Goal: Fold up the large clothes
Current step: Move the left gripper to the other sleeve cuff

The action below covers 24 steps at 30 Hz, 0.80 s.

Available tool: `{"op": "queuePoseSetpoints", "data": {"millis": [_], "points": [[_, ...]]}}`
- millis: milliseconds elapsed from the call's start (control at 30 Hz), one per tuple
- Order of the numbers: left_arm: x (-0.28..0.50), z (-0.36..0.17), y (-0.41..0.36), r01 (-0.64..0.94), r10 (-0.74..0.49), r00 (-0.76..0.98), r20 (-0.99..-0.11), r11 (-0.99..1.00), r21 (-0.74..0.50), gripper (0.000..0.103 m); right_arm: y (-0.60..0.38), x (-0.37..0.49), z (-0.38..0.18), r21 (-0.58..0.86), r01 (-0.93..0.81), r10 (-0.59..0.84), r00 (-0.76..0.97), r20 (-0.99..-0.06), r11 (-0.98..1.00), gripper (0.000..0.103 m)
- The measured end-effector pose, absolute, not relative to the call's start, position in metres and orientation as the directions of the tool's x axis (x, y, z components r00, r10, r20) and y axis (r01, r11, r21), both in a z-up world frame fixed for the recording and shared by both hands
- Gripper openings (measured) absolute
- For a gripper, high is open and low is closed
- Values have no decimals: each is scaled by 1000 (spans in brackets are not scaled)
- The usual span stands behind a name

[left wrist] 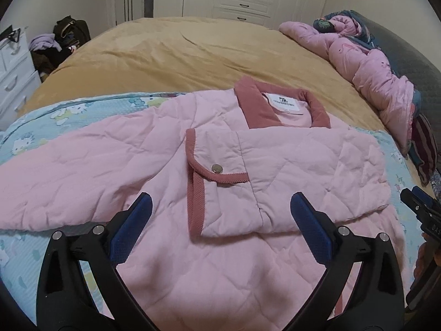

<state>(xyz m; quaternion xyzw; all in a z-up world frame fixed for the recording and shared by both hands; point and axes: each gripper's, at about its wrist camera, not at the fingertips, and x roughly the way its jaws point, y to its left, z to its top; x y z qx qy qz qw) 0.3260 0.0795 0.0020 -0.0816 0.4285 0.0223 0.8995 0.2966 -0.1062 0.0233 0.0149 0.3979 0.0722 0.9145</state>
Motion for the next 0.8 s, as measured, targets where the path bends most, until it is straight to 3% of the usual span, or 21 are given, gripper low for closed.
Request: {"op": "queuePoseSetpoints", "data": {"millis": [800], "points": [[269, 29, 154, -226, 49, 676, -735, 964, -144, 94, 5, 258, 73, 67, -279, 253, 709, -658, 958, 99]]}}
